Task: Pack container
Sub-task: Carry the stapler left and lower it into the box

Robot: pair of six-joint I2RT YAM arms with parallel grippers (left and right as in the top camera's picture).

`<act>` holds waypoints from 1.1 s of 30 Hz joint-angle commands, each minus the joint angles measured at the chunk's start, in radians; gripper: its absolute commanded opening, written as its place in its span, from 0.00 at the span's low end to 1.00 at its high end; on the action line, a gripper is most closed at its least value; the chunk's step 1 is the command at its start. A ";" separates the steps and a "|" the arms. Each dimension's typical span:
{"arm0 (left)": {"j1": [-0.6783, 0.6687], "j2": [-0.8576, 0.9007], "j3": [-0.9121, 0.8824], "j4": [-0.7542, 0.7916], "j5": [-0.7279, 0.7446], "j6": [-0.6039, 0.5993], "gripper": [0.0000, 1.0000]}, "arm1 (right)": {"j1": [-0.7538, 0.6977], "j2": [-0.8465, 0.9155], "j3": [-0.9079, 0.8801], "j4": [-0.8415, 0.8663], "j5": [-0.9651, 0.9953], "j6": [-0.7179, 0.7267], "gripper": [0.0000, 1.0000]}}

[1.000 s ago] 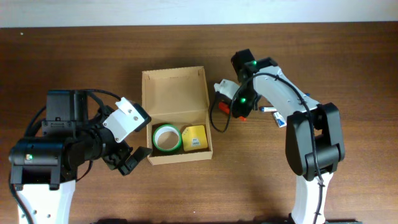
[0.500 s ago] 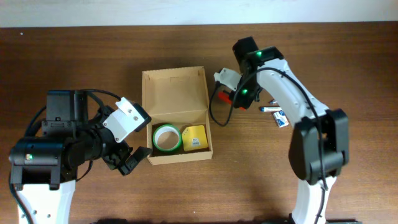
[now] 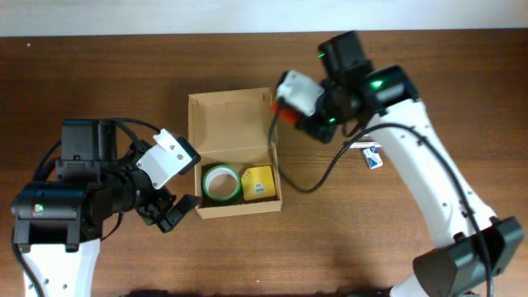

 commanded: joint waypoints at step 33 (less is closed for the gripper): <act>0.006 -0.001 0.018 0.000 0.018 0.013 1.00 | 0.317 0.328 -0.018 -0.056 -0.024 -0.130 0.04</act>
